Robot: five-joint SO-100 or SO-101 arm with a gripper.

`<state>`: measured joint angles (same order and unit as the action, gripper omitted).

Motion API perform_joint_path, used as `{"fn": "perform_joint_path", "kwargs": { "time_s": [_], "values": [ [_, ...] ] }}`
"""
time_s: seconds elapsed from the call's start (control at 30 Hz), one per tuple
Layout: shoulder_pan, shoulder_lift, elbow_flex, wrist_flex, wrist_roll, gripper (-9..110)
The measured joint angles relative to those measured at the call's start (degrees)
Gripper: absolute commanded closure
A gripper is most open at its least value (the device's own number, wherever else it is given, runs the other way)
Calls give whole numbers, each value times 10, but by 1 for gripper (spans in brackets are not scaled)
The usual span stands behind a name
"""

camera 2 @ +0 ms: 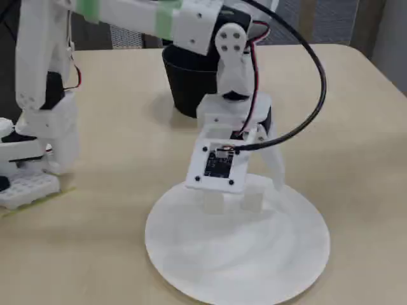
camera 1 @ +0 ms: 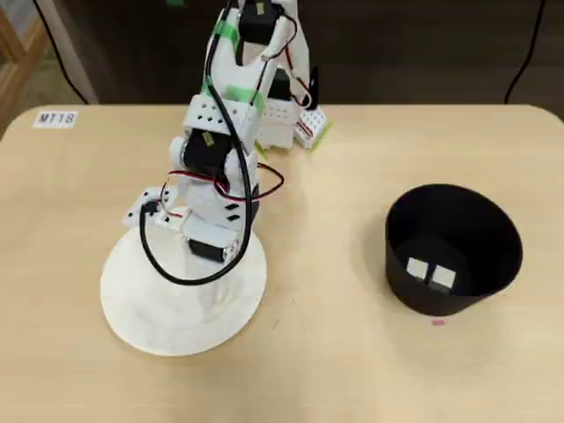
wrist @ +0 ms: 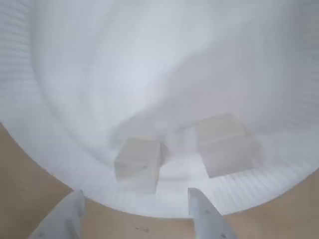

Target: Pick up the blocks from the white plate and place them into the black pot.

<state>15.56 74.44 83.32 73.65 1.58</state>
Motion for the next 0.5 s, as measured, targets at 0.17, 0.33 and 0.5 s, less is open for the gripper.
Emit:
{"fn": "perform_joint_path", "kwargs": {
  "time_s": [0.17,0.33,0.5],
  "values": [
    [6,-21,0,-16,10,74],
    [7,-36,-1,-36,9,78],
    [11,-47,-1,-58,9,92]
  ]
}}
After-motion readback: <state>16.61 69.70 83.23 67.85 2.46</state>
